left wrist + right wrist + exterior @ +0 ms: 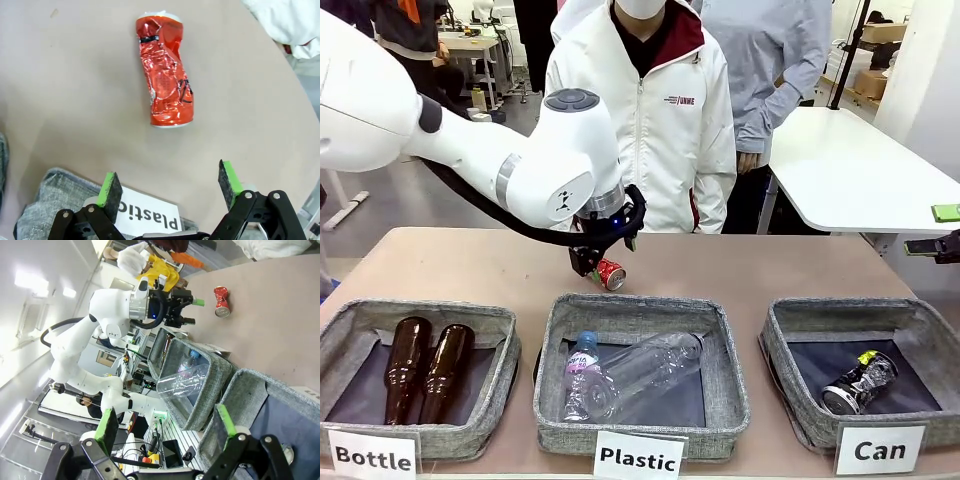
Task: Sort the can waste into the basket.
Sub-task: Pick up the can waste from the table and place it in the right Fabric basket.
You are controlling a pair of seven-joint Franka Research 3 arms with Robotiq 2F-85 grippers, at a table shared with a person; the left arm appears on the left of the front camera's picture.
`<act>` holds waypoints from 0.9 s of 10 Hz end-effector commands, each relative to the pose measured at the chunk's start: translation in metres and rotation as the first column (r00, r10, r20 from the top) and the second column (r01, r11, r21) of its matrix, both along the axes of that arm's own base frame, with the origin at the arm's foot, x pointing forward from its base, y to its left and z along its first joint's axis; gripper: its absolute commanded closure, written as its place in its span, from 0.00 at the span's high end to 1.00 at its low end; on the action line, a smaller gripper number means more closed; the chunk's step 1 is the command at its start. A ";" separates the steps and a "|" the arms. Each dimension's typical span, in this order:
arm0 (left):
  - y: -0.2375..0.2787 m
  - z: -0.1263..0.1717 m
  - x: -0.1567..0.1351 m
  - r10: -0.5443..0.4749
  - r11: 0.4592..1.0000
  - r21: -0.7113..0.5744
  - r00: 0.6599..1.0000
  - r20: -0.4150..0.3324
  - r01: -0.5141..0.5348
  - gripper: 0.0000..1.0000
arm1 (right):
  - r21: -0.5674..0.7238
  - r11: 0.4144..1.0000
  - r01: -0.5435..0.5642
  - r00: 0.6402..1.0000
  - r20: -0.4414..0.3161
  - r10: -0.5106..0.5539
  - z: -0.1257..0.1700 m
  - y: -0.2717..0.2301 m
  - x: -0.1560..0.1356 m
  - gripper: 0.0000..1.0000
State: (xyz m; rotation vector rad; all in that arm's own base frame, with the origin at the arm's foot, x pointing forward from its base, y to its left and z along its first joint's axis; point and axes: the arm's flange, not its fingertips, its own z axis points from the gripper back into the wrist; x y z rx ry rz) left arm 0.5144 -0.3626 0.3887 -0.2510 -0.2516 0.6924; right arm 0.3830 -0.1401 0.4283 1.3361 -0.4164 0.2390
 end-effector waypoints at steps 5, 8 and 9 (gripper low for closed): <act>0.003 -0.011 0.031 0.086 0.994 0.072 0.996 -0.028 -0.083 1.00 | 0.007 1.000 -0.003 1.000 0.023 0.003 0.001 0.000 0.000 1.00; 0.009 -0.017 0.041 0.084 0.993 0.093 0.995 -0.056 -0.079 1.00 | 0.007 1.000 -0.003 1.000 0.023 0.003 0.001 0.000 0.000 1.00; 0.010 -0.020 0.045 0.088 0.992 0.095 0.994 -0.064 -0.082 1.00 | 0.007 1.000 -0.003 1.000 0.023 0.003 0.001 0.000 0.000 1.00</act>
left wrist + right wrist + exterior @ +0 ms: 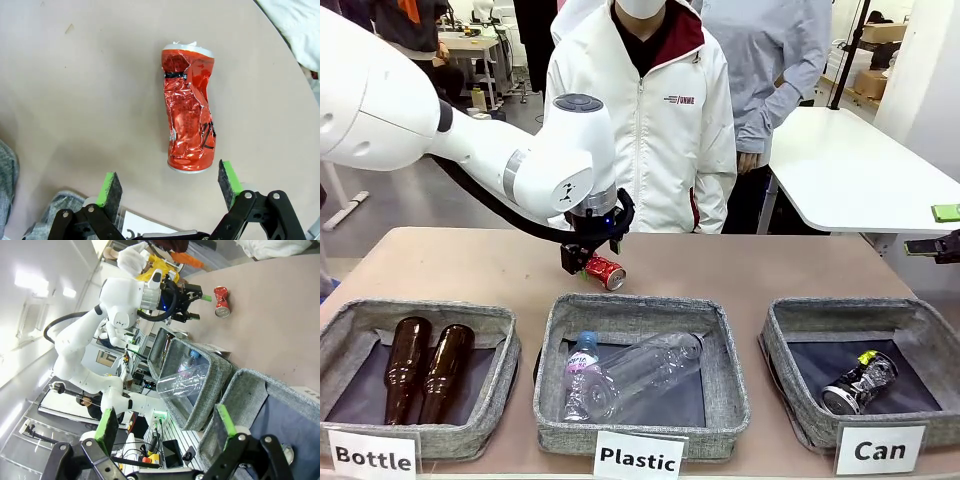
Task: Sort the can waste into the basket.
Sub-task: Pick up the can waste from the table and place it in the right Fabric basket.
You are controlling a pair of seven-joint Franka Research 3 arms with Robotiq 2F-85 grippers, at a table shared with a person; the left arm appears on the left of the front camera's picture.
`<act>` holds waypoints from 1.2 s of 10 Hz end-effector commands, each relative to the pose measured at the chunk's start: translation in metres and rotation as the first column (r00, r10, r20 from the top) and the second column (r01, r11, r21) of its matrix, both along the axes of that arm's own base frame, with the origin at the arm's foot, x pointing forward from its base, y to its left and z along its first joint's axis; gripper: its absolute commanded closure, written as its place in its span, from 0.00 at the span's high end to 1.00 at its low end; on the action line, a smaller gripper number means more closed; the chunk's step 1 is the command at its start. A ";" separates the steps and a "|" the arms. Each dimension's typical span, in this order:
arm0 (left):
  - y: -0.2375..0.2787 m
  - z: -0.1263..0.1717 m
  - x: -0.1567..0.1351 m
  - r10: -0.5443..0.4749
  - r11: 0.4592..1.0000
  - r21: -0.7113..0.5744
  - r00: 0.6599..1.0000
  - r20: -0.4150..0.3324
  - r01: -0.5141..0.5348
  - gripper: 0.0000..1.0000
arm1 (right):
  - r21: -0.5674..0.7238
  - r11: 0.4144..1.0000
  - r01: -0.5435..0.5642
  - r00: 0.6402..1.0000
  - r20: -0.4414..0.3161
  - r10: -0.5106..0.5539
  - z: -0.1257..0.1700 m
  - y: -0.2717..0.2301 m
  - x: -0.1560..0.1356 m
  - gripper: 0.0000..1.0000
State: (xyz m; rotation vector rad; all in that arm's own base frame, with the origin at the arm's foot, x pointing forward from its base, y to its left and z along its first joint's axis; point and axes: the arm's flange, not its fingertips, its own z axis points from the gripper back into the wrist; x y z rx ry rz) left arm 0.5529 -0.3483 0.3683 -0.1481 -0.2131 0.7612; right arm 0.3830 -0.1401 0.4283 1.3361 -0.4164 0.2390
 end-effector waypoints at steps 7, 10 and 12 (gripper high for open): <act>-0.011 -0.019 0.018 -0.058 0.998 -0.003 0.996 -0.073 0.058 1.00 | 0.007 1.000 -0.003 1.000 0.023 0.003 0.001 0.000 0.000 1.00; -0.018 -0.027 0.021 -0.051 0.998 0.021 0.995 -0.082 0.053 1.00 | 0.007 1.000 -0.003 1.000 0.023 0.003 0.001 0.000 0.000 1.00; -0.022 -0.034 0.024 -0.021 0.999 0.047 0.997 -0.079 0.025 1.00 | 0.007 1.000 -0.003 1.000 0.023 0.003 0.001 0.000 0.000 1.00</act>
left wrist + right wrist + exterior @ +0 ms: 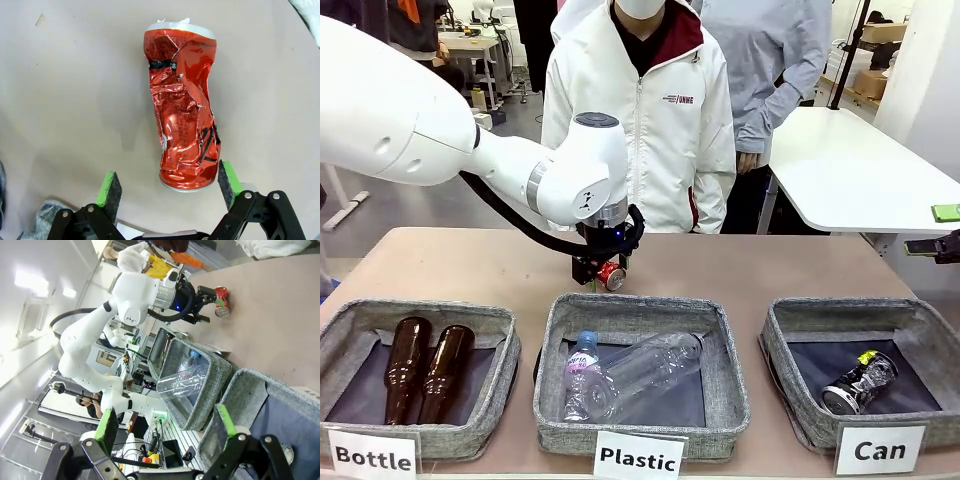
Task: Sort the can waste into the basket.
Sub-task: Pick up the can waste from the table and place it in the right Fabric basket.
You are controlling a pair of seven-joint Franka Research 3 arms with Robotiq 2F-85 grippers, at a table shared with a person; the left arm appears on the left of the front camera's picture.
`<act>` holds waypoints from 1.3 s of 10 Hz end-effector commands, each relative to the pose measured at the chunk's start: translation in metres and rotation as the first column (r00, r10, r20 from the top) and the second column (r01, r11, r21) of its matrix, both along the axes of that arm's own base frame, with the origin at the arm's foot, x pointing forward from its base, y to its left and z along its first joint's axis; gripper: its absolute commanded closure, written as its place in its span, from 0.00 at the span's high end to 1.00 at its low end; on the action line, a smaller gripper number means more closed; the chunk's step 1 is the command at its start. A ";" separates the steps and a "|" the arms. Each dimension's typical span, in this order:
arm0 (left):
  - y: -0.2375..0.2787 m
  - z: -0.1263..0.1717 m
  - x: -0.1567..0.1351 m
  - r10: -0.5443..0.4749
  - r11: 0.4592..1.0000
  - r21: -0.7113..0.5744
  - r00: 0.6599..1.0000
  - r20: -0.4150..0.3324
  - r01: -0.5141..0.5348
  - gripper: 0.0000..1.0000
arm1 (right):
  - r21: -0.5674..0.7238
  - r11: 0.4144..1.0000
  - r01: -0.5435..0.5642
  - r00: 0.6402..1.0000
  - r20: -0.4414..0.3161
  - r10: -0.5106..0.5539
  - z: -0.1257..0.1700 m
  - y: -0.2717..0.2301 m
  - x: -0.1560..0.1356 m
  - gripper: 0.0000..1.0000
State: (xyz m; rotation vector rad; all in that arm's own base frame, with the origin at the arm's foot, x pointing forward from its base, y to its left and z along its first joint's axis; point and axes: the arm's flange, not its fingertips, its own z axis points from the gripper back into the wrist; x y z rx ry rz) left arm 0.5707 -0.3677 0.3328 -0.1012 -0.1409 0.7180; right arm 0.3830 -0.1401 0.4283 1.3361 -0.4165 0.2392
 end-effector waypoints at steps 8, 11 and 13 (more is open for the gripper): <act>0.009 0.002 0.035 0.072 0.997 0.022 0.997 -0.012 -0.072 1.00 | 0.007 1.000 -0.003 1.000 0.023 0.003 0.001 0.000 0.000 1.00; 0.013 -0.001 0.045 0.084 0.996 0.026 0.996 -0.031 -0.083 1.00 | 0.007 1.000 -0.003 1.000 0.023 0.003 0.001 0.000 0.000 1.00; 0.012 -0.009 0.049 0.101 0.994 0.045 0.994 -0.042 -0.099 1.00 | 0.007 1.000 -0.003 1.000 0.023 0.003 0.001 0.000 0.000 1.00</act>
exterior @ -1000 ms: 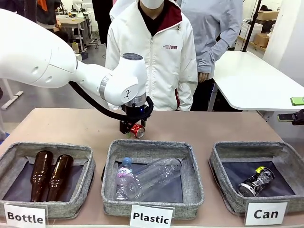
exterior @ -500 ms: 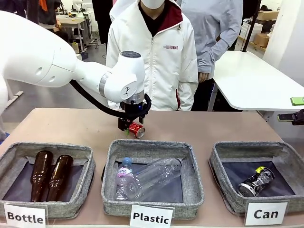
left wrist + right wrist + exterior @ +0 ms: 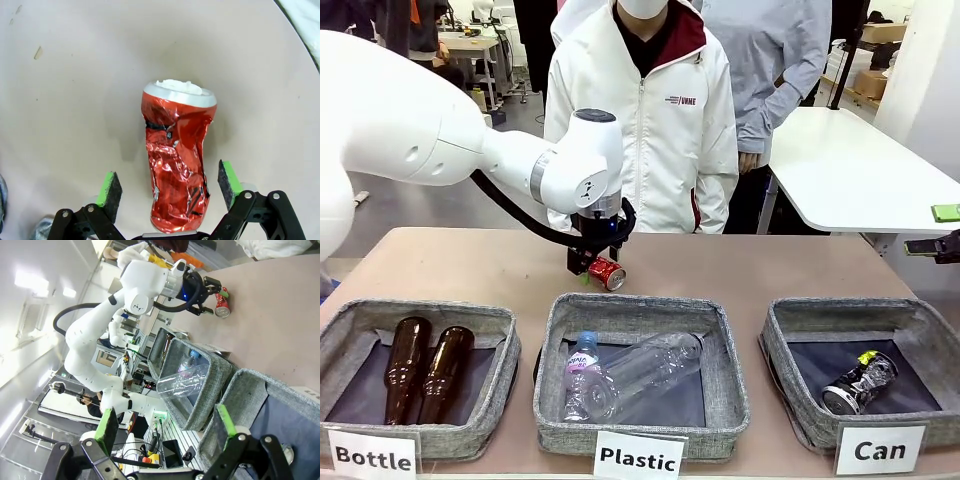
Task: Sort the can waste into the basket.
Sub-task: Pick up the can waste from the table and place it in the right Fabric basket.
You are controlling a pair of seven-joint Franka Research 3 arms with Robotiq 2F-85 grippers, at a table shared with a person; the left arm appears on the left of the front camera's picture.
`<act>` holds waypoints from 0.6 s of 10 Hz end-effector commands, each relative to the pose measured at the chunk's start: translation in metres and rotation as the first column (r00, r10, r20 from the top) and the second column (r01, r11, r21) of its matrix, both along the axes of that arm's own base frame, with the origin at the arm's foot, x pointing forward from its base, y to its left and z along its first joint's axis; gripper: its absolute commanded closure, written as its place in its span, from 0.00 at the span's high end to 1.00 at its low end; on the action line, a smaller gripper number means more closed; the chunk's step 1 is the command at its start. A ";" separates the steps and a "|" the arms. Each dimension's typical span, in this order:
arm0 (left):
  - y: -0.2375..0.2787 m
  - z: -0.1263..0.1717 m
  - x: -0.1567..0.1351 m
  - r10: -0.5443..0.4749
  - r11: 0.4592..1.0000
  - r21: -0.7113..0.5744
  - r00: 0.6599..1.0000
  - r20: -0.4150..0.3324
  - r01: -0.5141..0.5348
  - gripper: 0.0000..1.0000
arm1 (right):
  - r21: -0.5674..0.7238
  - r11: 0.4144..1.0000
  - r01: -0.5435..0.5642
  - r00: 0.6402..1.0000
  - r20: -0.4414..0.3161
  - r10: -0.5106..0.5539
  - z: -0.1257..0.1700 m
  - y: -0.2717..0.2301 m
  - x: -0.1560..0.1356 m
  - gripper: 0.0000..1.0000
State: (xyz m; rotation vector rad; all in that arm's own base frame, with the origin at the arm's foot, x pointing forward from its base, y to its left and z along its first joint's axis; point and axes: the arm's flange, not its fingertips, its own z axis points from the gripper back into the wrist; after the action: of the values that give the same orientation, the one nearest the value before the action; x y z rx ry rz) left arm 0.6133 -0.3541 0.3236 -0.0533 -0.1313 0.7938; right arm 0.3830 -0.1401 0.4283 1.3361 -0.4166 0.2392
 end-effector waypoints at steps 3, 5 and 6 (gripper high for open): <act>-0.003 -0.012 0.018 0.047 0.998 0.036 0.998 -0.044 -0.045 1.00 | 0.007 1.000 -0.003 1.000 0.023 0.003 0.001 0.000 0.000 1.00; -0.004 -0.024 0.019 0.049 0.997 0.057 0.997 -0.068 -0.045 1.00 | 0.007 1.000 -0.003 1.000 0.023 0.003 0.001 0.000 0.000 1.00; -0.005 -0.026 0.019 0.047 0.997 0.061 0.996 -0.073 -0.042 1.00 | 0.007 1.000 -0.003 1.000 0.023 0.003 0.001 0.000 0.000 1.00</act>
State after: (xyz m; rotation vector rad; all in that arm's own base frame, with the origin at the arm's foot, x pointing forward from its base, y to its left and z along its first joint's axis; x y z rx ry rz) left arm 0.6270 -0.3563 0.2995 0.0137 -0.0891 0.8191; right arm 0.3830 -0.1401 0.4283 1.3361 -0.4166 0.2393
